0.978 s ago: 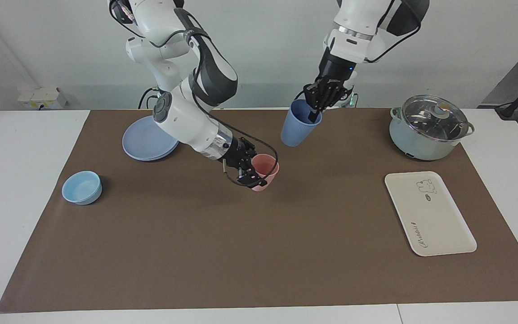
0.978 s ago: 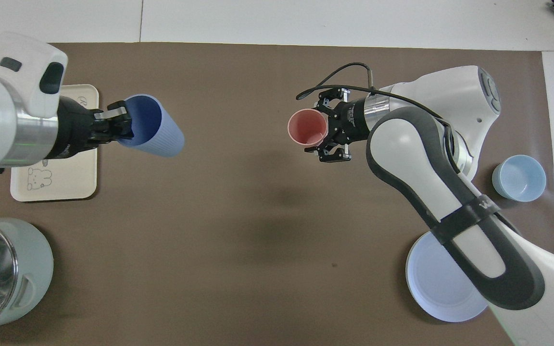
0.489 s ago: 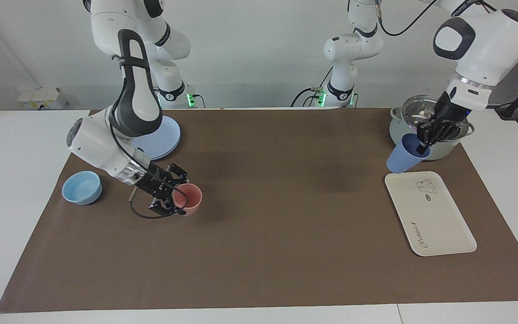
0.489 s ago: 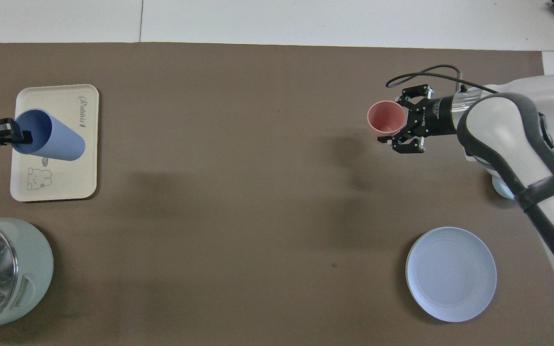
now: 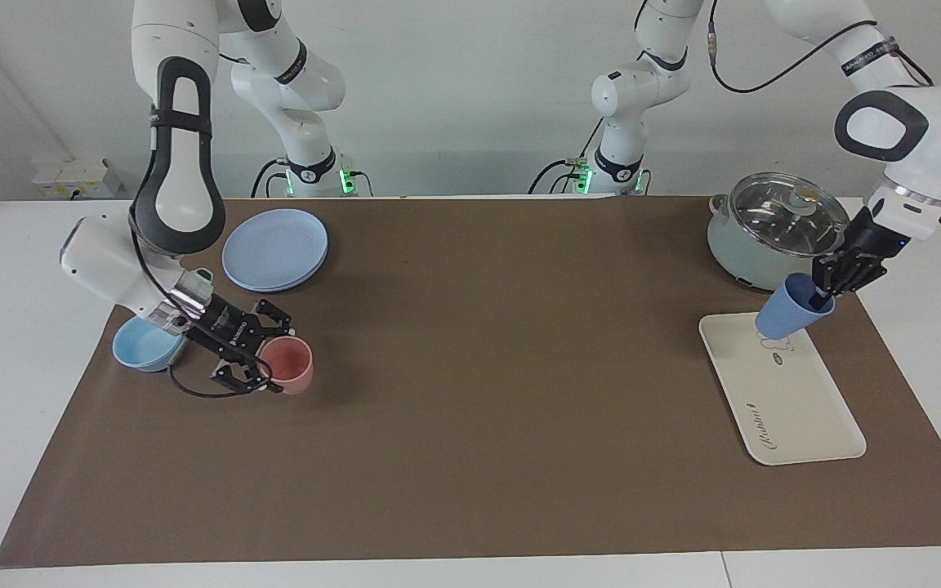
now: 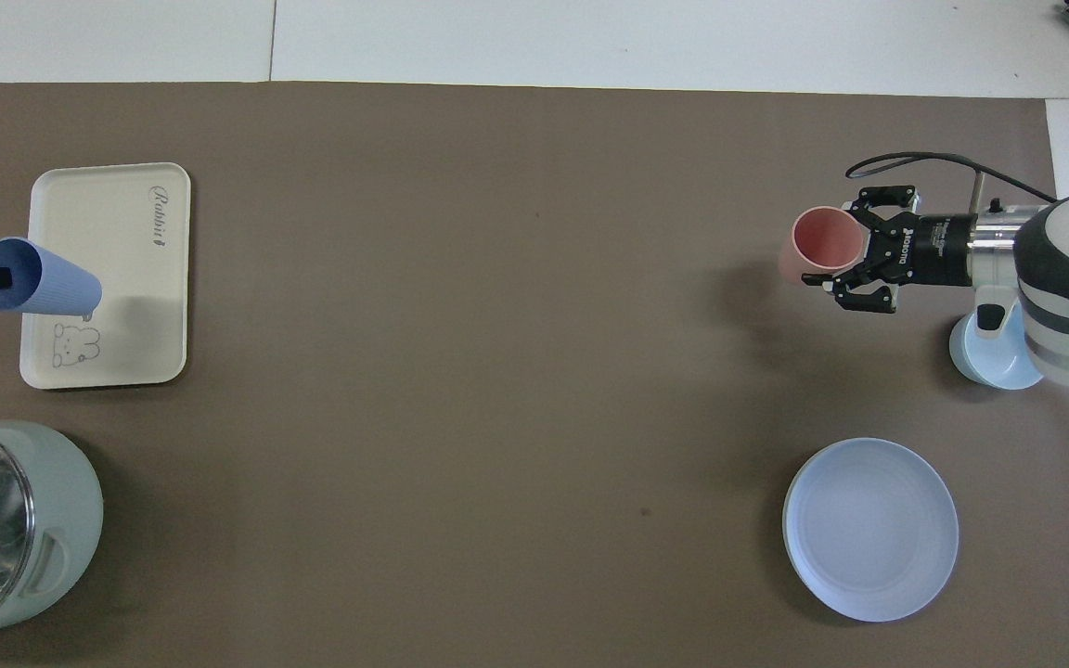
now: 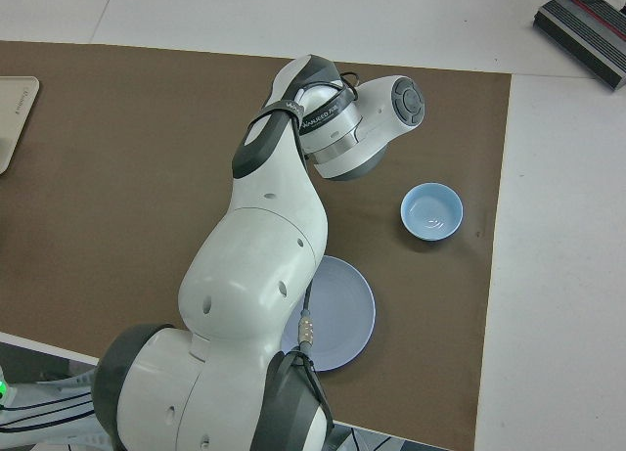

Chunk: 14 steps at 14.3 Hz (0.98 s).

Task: Place cup on tray
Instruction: 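Lower the blue cup onto the tray while the right gripper lowers the pink cup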

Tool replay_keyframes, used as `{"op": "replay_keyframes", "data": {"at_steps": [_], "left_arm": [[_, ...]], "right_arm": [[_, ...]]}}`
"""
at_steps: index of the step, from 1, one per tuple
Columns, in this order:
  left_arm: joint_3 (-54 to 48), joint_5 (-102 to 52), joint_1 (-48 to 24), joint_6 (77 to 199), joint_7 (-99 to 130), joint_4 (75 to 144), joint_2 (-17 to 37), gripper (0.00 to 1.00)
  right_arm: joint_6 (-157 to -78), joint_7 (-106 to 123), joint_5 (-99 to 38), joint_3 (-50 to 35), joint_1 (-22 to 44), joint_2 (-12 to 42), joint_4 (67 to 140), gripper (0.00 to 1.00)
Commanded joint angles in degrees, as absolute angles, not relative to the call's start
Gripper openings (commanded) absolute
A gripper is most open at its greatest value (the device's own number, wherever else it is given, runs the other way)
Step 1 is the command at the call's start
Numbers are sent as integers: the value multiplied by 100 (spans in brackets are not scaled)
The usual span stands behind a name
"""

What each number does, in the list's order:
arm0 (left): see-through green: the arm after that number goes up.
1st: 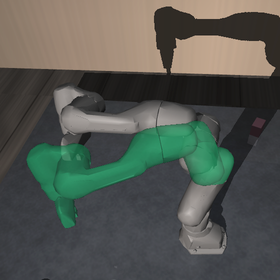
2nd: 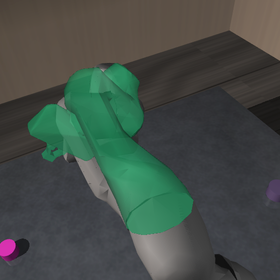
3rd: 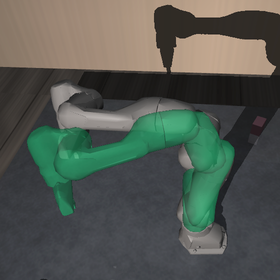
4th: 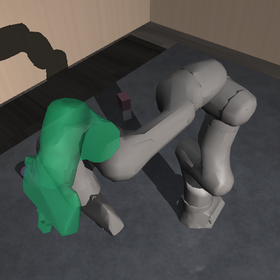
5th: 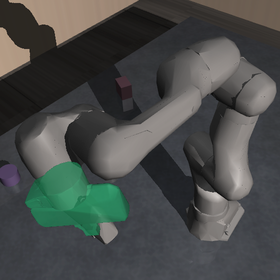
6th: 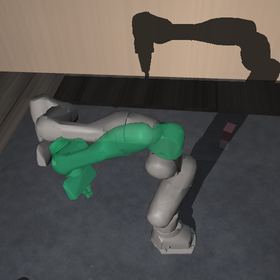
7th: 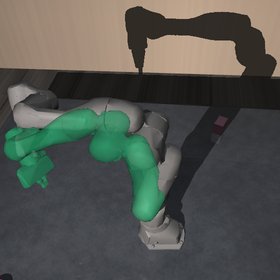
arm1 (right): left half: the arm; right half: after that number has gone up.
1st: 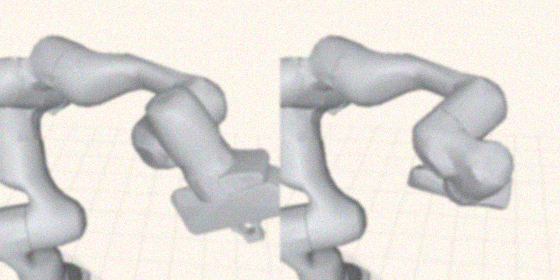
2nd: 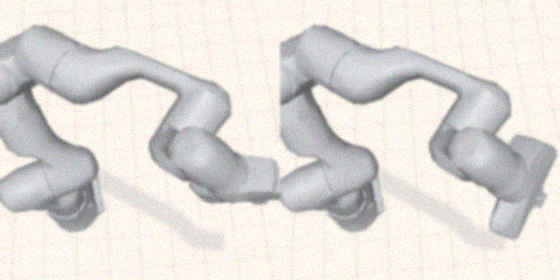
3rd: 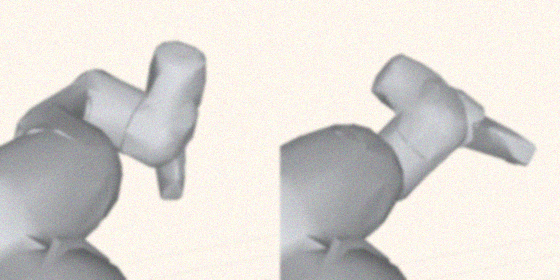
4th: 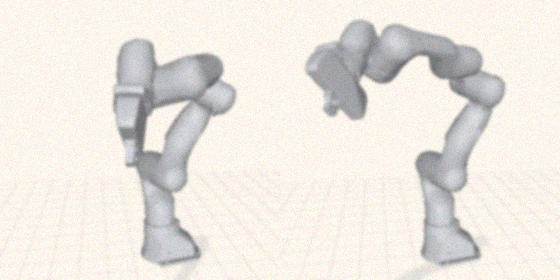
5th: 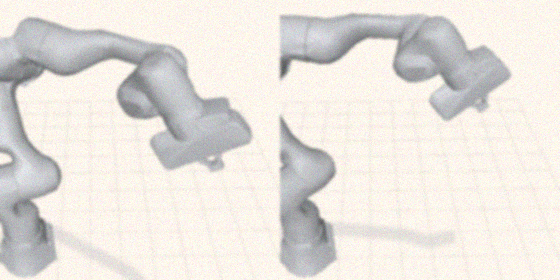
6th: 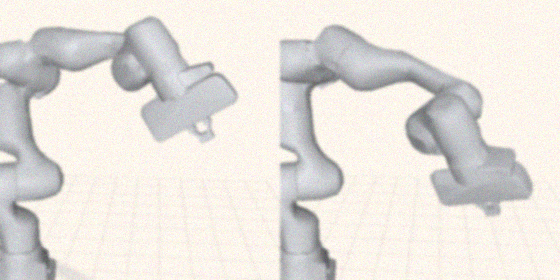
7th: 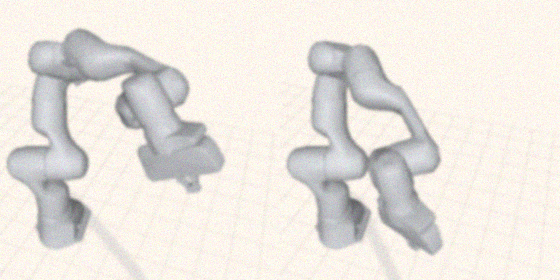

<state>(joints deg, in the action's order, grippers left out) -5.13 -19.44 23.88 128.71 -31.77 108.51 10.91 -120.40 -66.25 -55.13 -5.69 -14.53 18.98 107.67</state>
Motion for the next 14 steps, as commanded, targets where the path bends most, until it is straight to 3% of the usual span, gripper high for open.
{"op": "replay_keyframes", "data": {"at_steps": [1,5,6,7,8,12,14], "left_arm": [[-598,-2371,2654,13209,-4136,10828,1457,0],[-598,-2584,2584,13359,-4219,10881,1582,0],[-598,-2584,2575,13377,-4219,10881,1591,8],[-598,-2584,2558,13420,-4219,10907,1600,80],[-598,-2584,2549,13464,-4219,10925,1591,100],[-598,-2479,2540,13351,-4219,10723,1512,100],[-598,-2095,2435,13219,-4184,10688,1223,100]], "right_arm": [[-11848,-5873,-5985,-642,-1731,2065,10863,0],[-11856,-5784,-6134,-642,-1819,2013,11118,0],[-11856,-5705,-6135,-642,-1819,1995,11162,0],[-11865,-5565,-6152,-642,-1828,1969,11249,0],[-11883,-5433,-6178,-633,-1837,1943,11311,0],[-11961,-5396,-6161,-615,-1863,1925,11347,0],[-12207,-5519,-6144,-606,-1837,1855,11426,64]]}}
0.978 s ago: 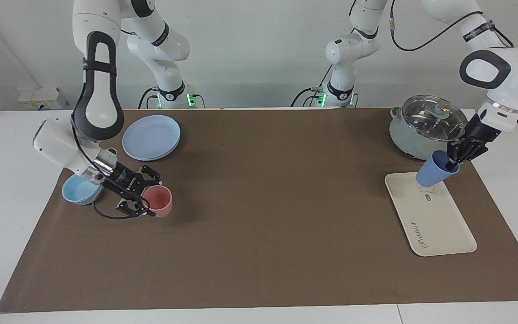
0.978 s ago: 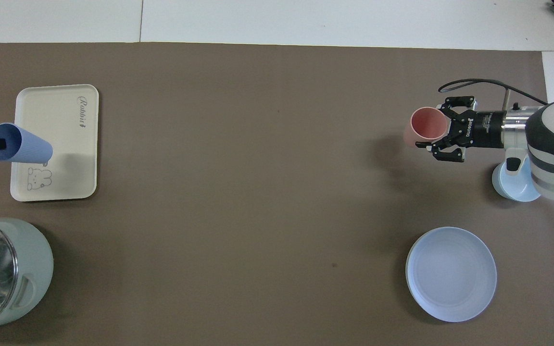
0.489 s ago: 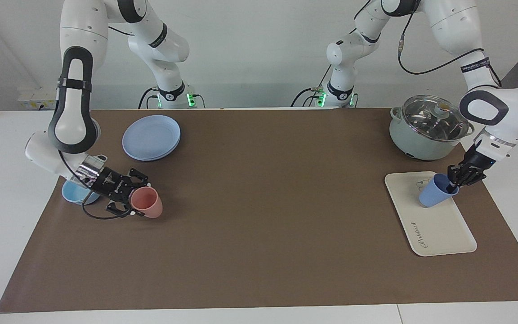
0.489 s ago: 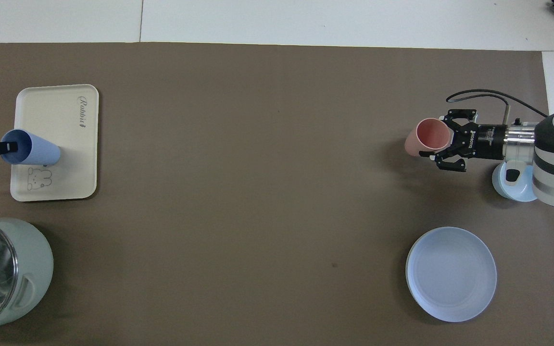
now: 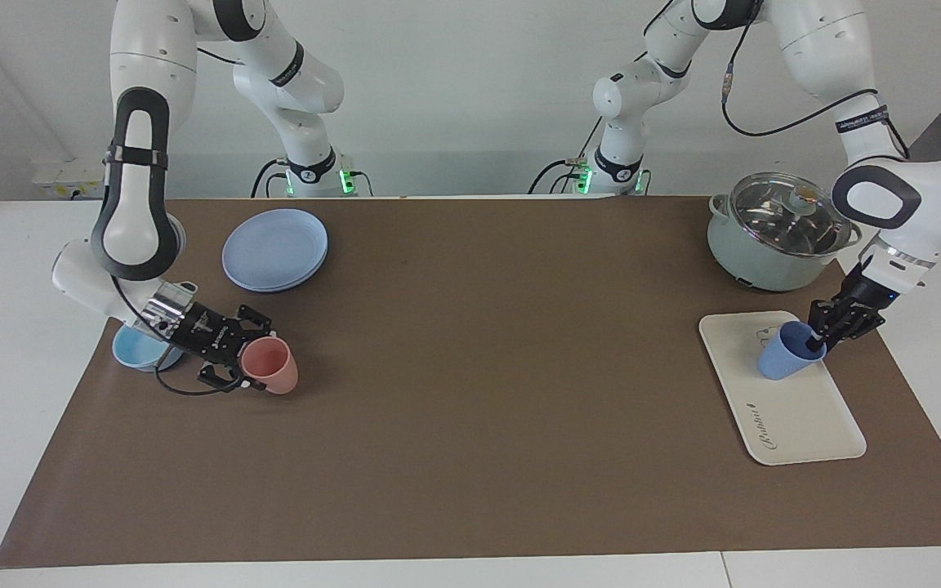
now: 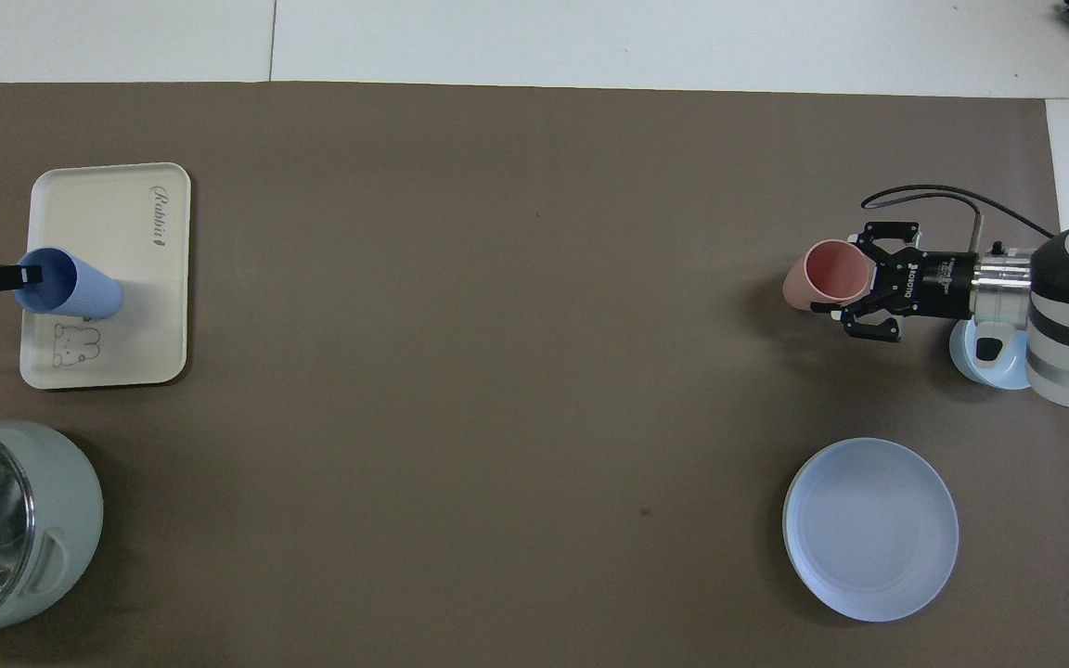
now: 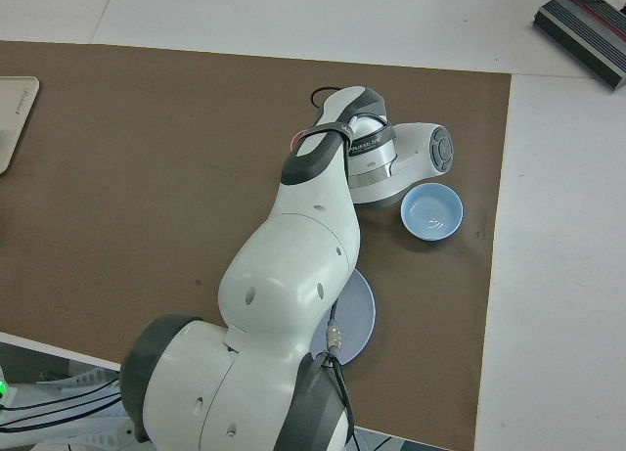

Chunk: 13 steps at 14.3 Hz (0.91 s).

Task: Place cup on tray
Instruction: 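Lower the blue cup onto the tray while the right gripper lowers the pink cup, then open both grippers to release the blue and pink cups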

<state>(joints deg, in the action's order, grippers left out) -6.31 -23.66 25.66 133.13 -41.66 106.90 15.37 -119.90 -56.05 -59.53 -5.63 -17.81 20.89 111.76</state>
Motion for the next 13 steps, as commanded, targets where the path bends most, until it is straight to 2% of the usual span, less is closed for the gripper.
{"op": "replay_keyframes", "data": {"at_steps": [1,3,6,13], "left_arm": [[-598,-1648,2348,13175,-4157,10679,1056,100],[-598,-1022,2163,12799,-4070,10548,853,100],[-606,-327,1821,12254,-3719,10520,555,100],[-615,88,775,11076,-2025,10573,-43,100]], "right_arm": [[-12225,-5641,-6135,-606,-1837,1846,11426,84],[-12252,-5905,-6056,-589,-1828,1837,11426,92],[-12330,-5941,-5942,-580,-1846,1775,11426,98],[-12287,-6152,-5283,-571,-1951,1346,11435,98]]}}
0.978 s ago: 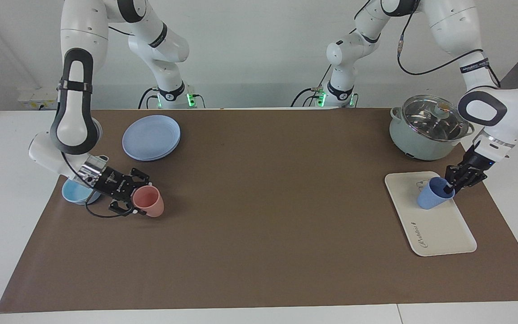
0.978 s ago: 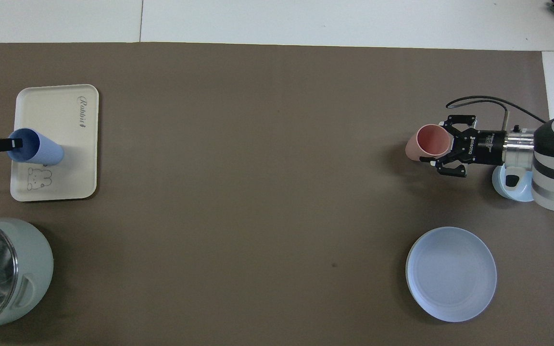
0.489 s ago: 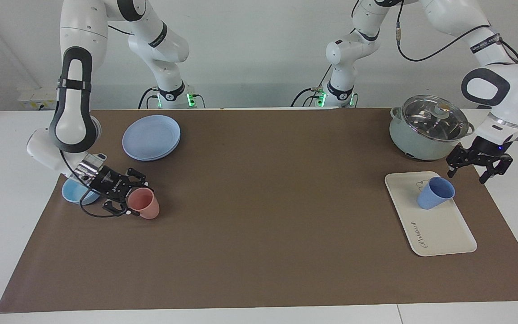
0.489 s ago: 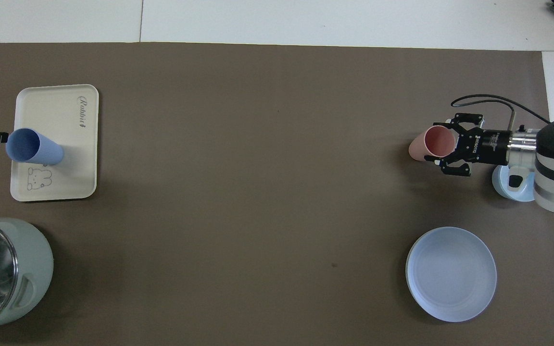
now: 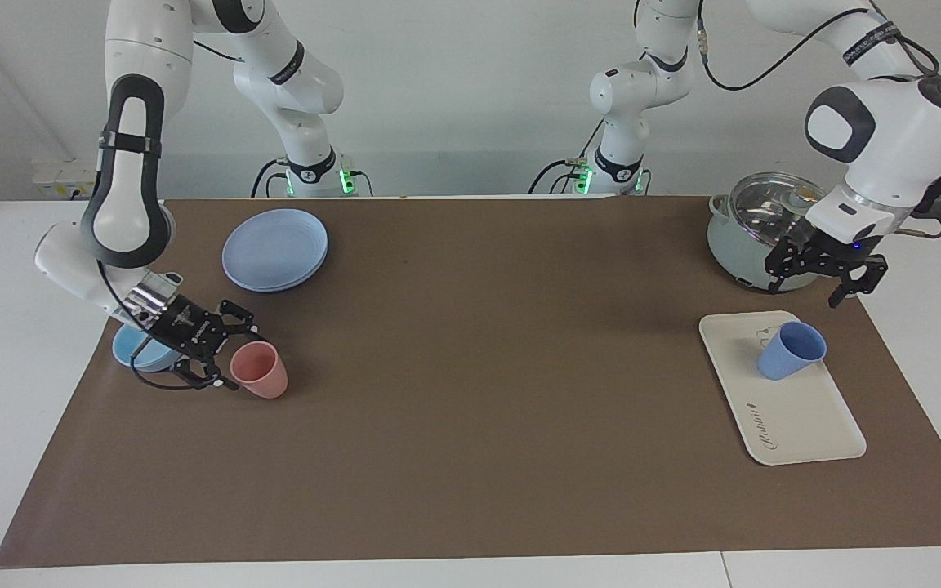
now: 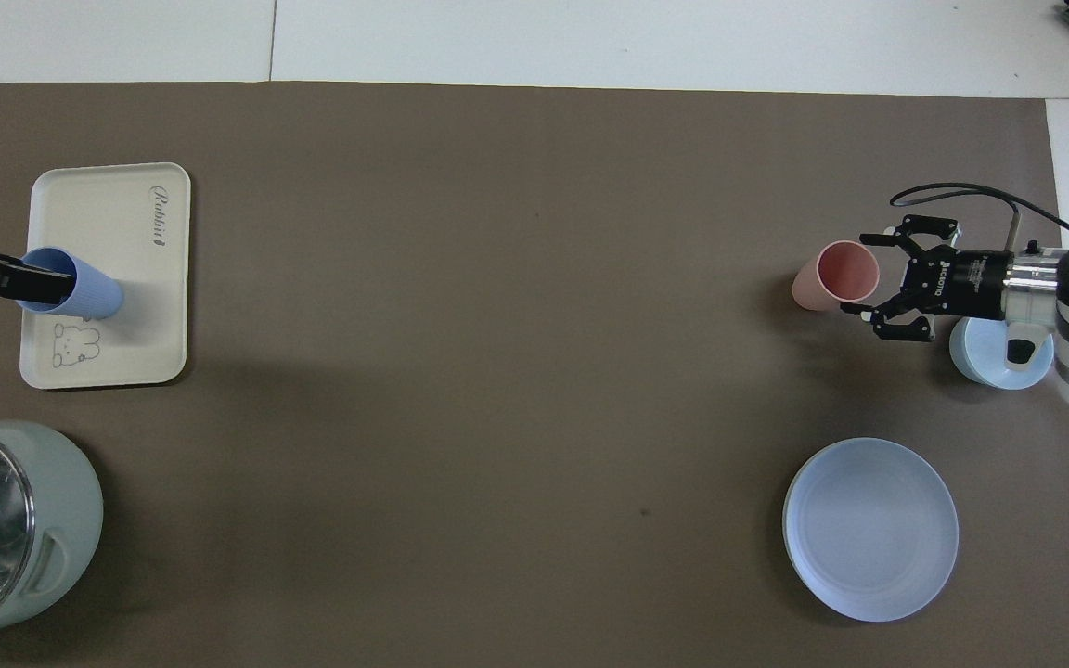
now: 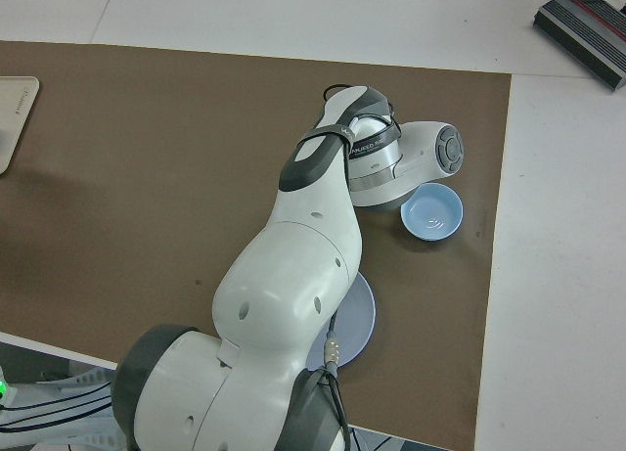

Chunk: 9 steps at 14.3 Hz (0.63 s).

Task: Place cup on tray
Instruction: 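Open both grippers to release the blue and pink cups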

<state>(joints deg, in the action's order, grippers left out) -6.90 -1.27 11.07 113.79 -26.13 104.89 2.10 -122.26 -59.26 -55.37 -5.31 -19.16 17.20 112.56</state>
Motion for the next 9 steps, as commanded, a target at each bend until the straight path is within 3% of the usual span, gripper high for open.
{"op": "replay_keyframes", "data": {"at_steps": [1,7,9], "left_arm": [[-615,88,626,10935,-1769,10591,-96,100],[-659,88,-131,10380,-397,10582,-378,100],[-668,79,-219,10249,-238,10512,-448,100]], "right_arm": [[-12287,-6152,-5082,-580,-1925,1249,11426,99],[-11874,-5960,-3669,-624,-1872,696,11399,100],[-11691,-5513,-2852,-642,-1575,406,11399,100]]}}
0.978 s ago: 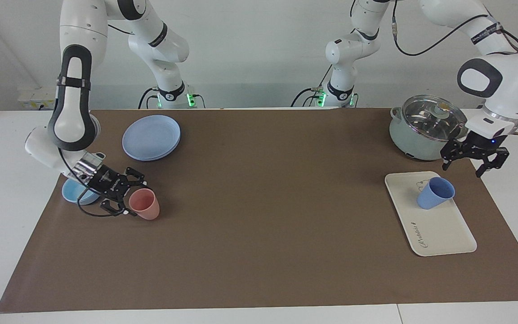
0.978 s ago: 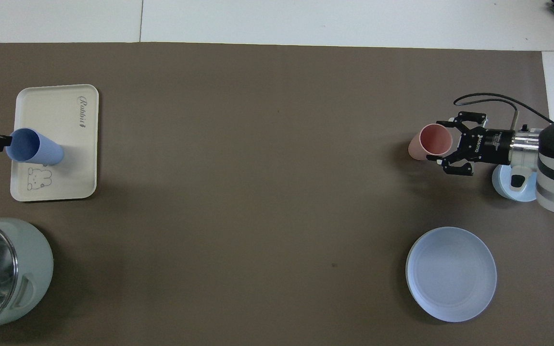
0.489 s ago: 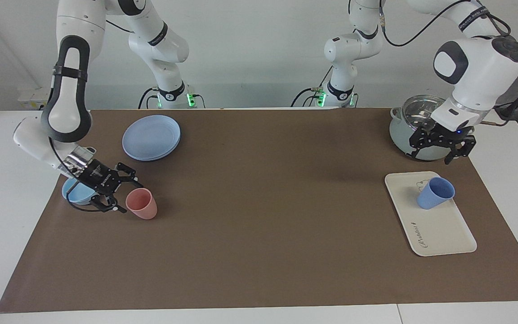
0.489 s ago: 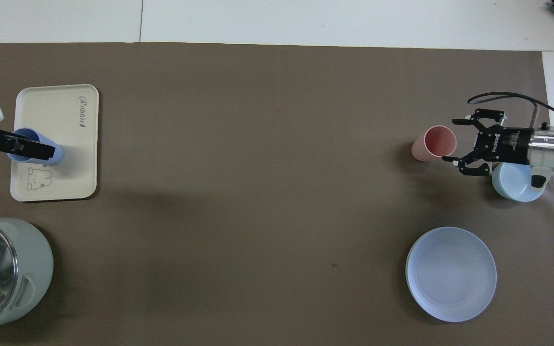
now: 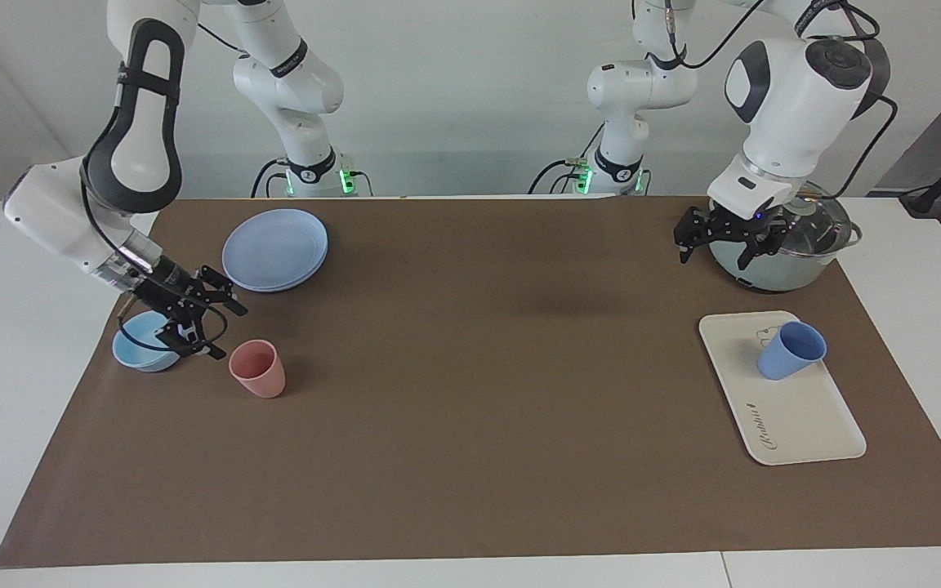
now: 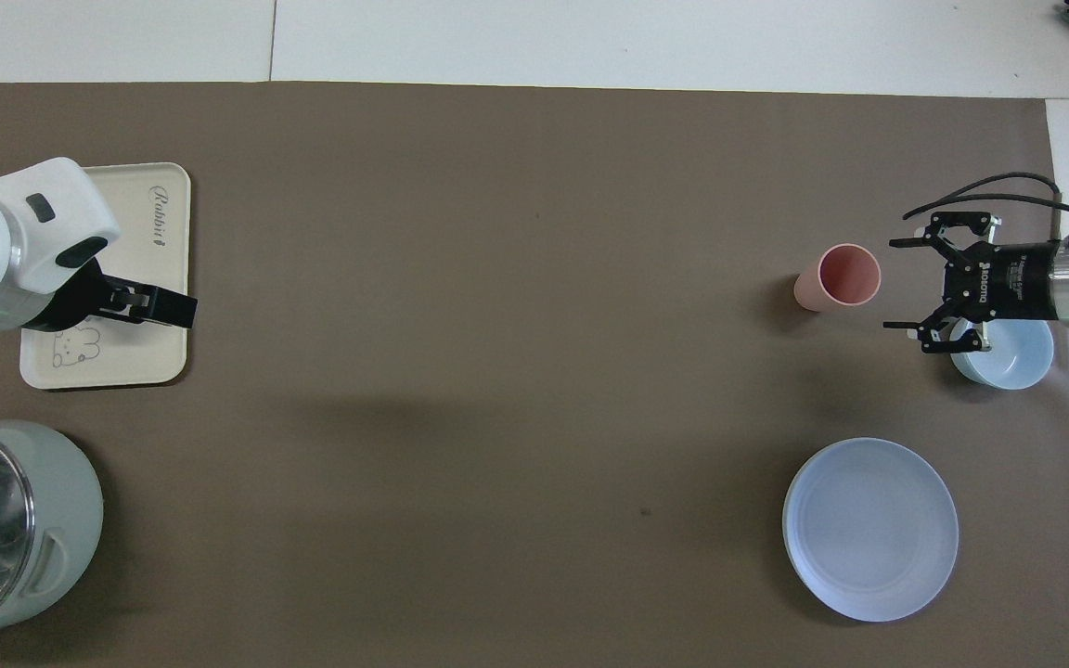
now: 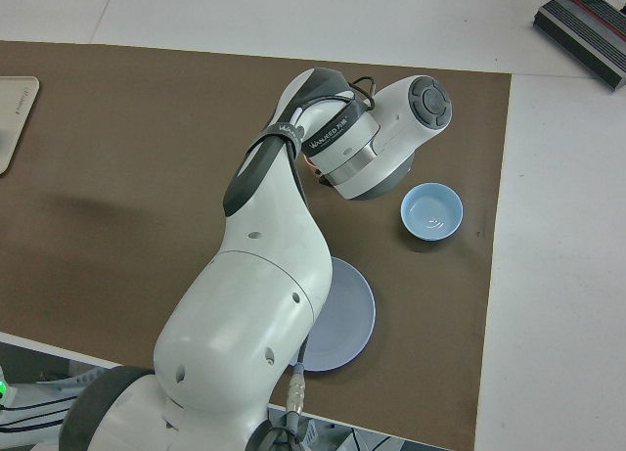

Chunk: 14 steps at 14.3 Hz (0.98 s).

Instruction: Place cup on tray

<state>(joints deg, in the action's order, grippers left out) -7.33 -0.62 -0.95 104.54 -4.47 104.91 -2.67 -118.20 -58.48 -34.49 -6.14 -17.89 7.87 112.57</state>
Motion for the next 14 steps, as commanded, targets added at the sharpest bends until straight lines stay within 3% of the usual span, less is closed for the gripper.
{"op": "replay_keyframes", "data": {"at_steps": [1,4,7,14], "left_arm": [[-668,79,-220,10118,-237,10381,-448,100],[-659,70,-149,9328,-299,9460,-212,100],[-642,106,-141,8615,-351,8730,87,100],[-589,-9,-44,9000,-308,9176,-88,100]], "right_arm": [[-11524,-5206,-2404,-642,-1434,265,11399,100],[-10786,-4048,-1461,-650,-1003,44,11399,100],[-10758,-2256,-1143,-650,-581,44,11356,100],[-10355,-1688,16,-668,-176,105,10549,100]]}}
